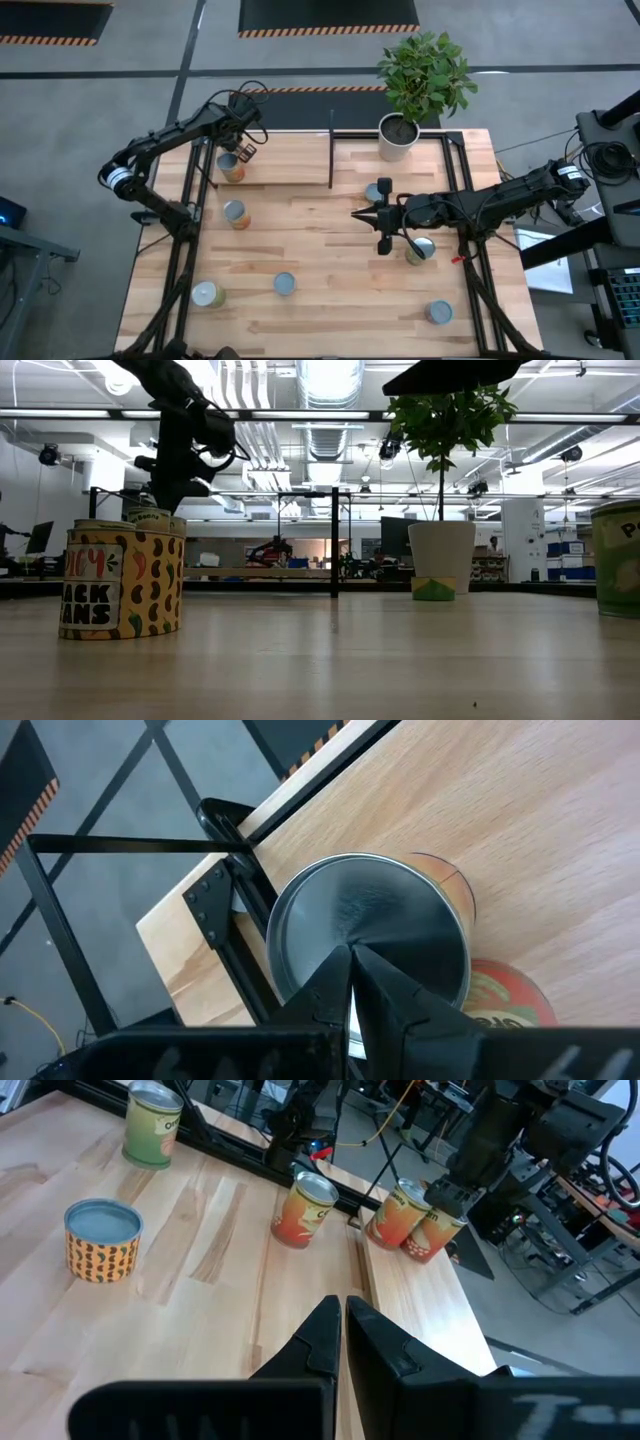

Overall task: Pick and place cans onto a shelf
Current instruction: Put the right orange corn can on the shelf, then put the green pears can on the shelf

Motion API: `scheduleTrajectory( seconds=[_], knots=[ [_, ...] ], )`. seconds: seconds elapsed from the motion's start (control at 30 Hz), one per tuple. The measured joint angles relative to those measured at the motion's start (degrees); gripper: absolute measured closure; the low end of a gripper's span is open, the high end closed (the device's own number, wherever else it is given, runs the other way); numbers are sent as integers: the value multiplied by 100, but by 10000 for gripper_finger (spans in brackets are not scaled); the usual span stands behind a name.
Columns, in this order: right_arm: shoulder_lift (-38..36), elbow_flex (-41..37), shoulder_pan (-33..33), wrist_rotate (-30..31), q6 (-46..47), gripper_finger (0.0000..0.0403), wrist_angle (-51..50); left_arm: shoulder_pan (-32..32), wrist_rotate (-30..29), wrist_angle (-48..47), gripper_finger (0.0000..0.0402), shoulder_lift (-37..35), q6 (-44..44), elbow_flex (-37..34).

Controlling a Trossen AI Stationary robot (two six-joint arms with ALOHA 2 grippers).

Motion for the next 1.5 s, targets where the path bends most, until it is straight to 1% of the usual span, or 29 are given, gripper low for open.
scheduleTrajectory(
  seconds=[0.83,1.0,1.23,1.33,1.43,1.5],
  knots=[
    [0,-1,0,2,-9,394,0,-111,57,-38,402,-13,-149,11],
    [0,1,0,0,-11,394,-1,-111,83,-49,402,-117,-149,9],
    [0,1,0,0,-11,394,1,-128,14,-24,402,-537,-150,9],
    [0,-1,2,0,-13,394,1,-222,5,53,402,-847,-236,9],
    [0,1,1,0,-13,394,1,-554,-24,143,402,-1241,-417,9],
    [0,1,2,2,-4,394,1,-965,-25,302,402,-1537,-523,-3]
  ],
)
